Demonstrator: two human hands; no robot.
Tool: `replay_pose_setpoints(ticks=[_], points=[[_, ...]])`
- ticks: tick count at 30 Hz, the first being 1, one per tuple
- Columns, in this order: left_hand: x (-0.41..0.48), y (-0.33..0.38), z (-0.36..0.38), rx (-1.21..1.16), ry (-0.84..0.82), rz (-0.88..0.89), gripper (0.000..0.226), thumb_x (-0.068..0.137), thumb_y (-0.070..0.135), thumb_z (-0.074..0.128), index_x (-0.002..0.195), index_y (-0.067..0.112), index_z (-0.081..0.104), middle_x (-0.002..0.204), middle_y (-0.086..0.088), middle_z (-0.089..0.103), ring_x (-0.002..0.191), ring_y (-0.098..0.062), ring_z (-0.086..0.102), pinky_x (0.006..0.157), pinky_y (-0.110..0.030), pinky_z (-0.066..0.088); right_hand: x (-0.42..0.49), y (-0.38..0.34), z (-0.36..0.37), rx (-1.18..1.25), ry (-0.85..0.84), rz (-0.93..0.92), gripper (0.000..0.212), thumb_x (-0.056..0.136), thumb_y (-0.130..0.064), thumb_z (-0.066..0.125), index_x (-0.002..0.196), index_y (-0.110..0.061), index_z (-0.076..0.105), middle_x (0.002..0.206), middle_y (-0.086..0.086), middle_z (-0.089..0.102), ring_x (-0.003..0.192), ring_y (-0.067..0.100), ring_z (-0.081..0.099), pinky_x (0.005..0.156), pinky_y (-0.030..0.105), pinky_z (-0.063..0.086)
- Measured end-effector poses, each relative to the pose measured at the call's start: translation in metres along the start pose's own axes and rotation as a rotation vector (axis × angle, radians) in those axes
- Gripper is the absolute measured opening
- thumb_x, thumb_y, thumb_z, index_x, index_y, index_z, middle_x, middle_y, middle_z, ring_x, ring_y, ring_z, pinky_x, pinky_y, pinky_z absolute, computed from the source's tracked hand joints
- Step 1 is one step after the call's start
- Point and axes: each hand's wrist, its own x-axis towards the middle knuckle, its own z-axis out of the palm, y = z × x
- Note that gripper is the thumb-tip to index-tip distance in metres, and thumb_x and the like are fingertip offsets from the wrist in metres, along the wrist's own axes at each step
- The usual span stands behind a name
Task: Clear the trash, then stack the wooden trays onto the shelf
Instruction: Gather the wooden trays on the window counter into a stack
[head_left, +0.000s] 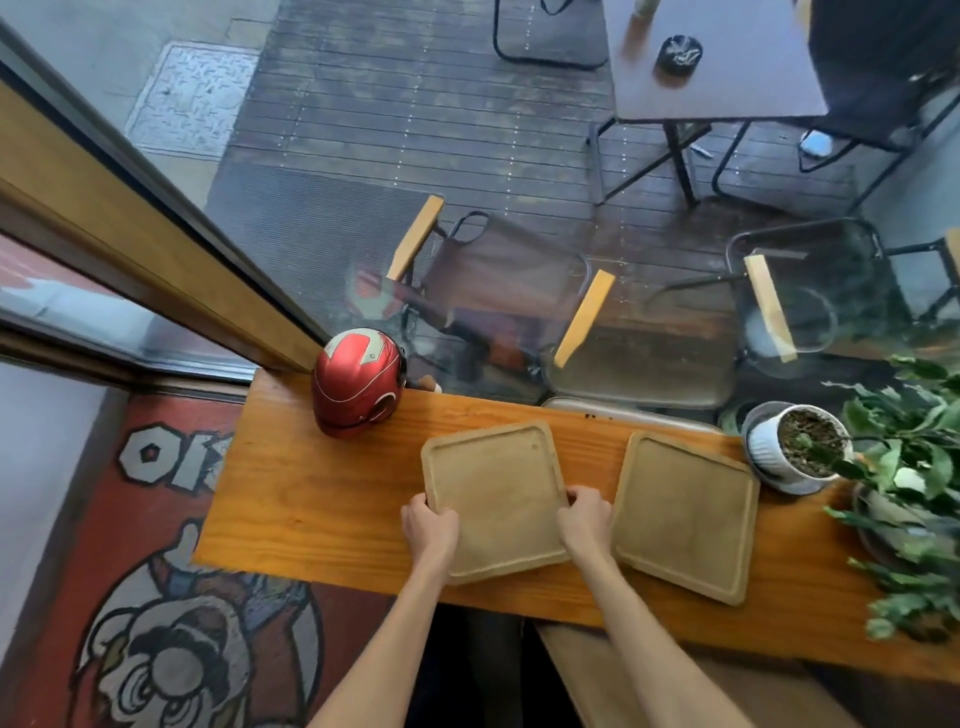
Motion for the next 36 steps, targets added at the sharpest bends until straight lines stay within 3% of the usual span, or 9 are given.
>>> replay_pose_setpoints(ticks=[9,14,19,23,26,29,31,34,36], points=[[0.016,-0.034,-0.048,0.318,-0.147,0.223,0.055,0.095,0.009,0.047,0.148,0.007,0.034,0.136,-0.011,0.037,0.129,-0.029,0.040,0.109,-0.038,0.035,-0.081,0.017,0.064,0.158,0.121,0.177,0.031,0.094,-0.003,0.047,0.107,-0.014,0.073,0.106,0.012,0.072,0.097,0.032,0.064,0.080,0.036,0.051],[0.030,-0.037,-0.062,0.351,-0.277,0.291,0.061,0.098,0.007,0.046,0.154,0.012,0.023,0.145,-0.011,0.032,0.136,-0.029,0.034,0.111,-0.039,0.032,-0.076,0.019,0.057,0.104,0.012,0.034,0.052,0.095,-0.015,0.053,0.145,-0.020,0.041,0.125,0.010,0.055,0.116,0.030,0.053,0.095,0.038,0.044],[0.032,-0.037,-0.063,0.391,-0.269,0.320,0.063,0.098,0.004,0.046,0.155,0.014,0.022,0.148,-0.013,0.031,0.137,-0.031,0.034,0.110,-0.038,0.033,-0.081,0.020,0.066,0.148,-0.003,0.054,0.058,0.090,-0.013,0.055,0.145,-0.022,0.038,0.123,0.010,0.052,0.116,0.031,0.052,0.093,0.037,0.042],[0.024,-0.028,-0.060,0.490,-0.285,0.264,0.071,0.097,0.017,0.051,0.156,0.014,0.011,0.155,-0.015,0.022,0.141,-0.034,0.028,0.113,-0.045,0.031,-0.075,0.028,0.055,0.146,-0.073,0.029,0.057,0.095,-0.024,0.052,0.149,-0.028,0.035,0.129,0.009,0.051,0.120,0.029,0.049,0.100,0.040,0.043],[-0.002,-0.010,-0.045,0.648,-0.086,0.355,0.080,0.093,0.020,0.051,0.155,0.013,0.002,0.156,-0.019,0.014,0.143,-0.040,0.018,0.115,-0.051,0.026,-0.067,0.041,0.025,0.012,-0.024,-0.042,0.057,0.098,-0.035,0.051,0.151,-0.025,0.033,0.141,0.004,0.049,0.129,0.025,0.046,0.104,0.040,0.041],[-0.029,0.008,-0.010,0.877,0.122,0.782,0.070,0.089,0.006,0.051,0.153,0.012,0.021,0.154,-0.021,0.024,0.145,-0.039,0.017,0.120,-0.051,0.012,-0.051,0.068,-0.031,-0.206,0.267,-0.158,0.047,0.098,-0.034,0.052,0.142,-0.021,0.047,0.132,0.002,0.059,0.121,0.022,0.052,0.096,0.037,0.048],[-0.043,0.026,0.024,0.889,0.088,0.973,0.058,0.089,0.001,0.050,0.145,0.013,0.039,0.151,-0.019,0.034,0.144,-0.037,0.024,0.121,-0.047,0.013,-0.031,0.094,-0.074,-0.283,0.344,-0.126,0.043,0.097,-0.032,0.053,0.139,-0.021,0.050,0.131,0.001,0.060,0.121,0.022,0.053,0.095,0.038,0.049],[-0.065,0.060,0.085,0.733,-0.074,0.998,0.027,0.097,0.008,0.045,0.120,0.015,0.058,0.121,-0.010,0.061,0.112,-0.024,0.053,0.098,-0.036,0.046,0.006,0.137,-0.128,-0.260,0.319,0.031,0.043,0.098,-0.030,0.052,0.139,-0.017,0.050,0.135,0.006,0.058,0.125,0.027,0.051,0.098,0.041,0.048],[-0.079,0.075,0.124,0.622,-0.174,0.858,0.026,0.100,0.012,0.041,0.117,0.011,0.062,0.113,-0.008,0.065,0.105,-0.025,0.059,0.091,-0.038,0.050,0.026,0.159,-0.146,-0.165,0.256,0.108,0.042,0.098,-0.026,0.052,0.139,-0.014,0.048,0.136,0.010,0.056,0.126,0.030,0.050,0.100,0.043,0.046]])
